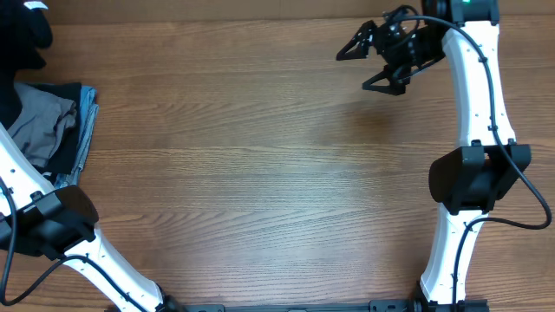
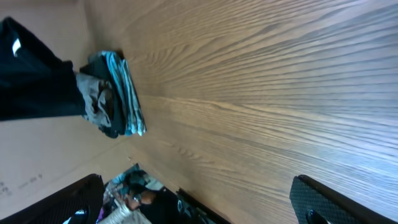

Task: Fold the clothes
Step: 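Lower the black bundle onto the folded clothes stack with the left gripper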

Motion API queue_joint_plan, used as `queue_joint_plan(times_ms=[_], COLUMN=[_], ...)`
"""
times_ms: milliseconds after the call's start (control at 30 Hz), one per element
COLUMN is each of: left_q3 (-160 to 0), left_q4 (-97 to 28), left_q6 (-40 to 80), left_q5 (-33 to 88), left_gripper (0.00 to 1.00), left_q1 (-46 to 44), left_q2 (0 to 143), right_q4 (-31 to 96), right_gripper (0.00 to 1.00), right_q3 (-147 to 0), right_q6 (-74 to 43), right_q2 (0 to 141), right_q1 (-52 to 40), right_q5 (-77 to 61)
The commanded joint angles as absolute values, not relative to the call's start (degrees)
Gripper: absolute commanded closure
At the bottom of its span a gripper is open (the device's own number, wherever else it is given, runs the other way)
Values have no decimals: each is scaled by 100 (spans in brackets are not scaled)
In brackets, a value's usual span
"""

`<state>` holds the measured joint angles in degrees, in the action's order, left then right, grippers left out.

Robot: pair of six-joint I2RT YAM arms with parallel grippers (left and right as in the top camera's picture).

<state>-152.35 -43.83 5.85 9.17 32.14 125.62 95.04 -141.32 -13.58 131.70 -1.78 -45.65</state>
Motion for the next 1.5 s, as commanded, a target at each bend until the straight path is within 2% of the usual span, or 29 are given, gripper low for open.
queue_joint_plan(times_ms=[0,200,467,733,1233,1400,1467], left_q3=[-15294,-15294,-15443,-15777,-15777,-15546,-15321], left_q4=[-4117,-3763,-3369,-3647,-3780,-5448,-5603], left_q6=[410,482,451,305,-32,69,130], left_q5=[902,1155,735,-329,-403,-156,281], left_gripper=[96,96,96,96,96,96,96], left_q1=[3481,3898,3905,3970,4309,4147,4021], left_q2=[12628,12628,12619,12619,12619,12696,12816], right_q4=[9452,9220,9072,9074,9072,8984,8932], right_gripper=[0,0,0,0,0,0,0], right_q3=[-14140,-14140,-14140,-14140,-14140,-14149,-14149], right_q6=[-1380,-1612,-1682,-1682,-1653,-1632,-1632], right_q2=[13115,13115,13115,13115,13072,13050,13050], right_q1=[-360,-556,-637,-637,-635,-591,-543], right_q5=[-4681,-4663,-4670,-4685,-4685,-4685,-4685])
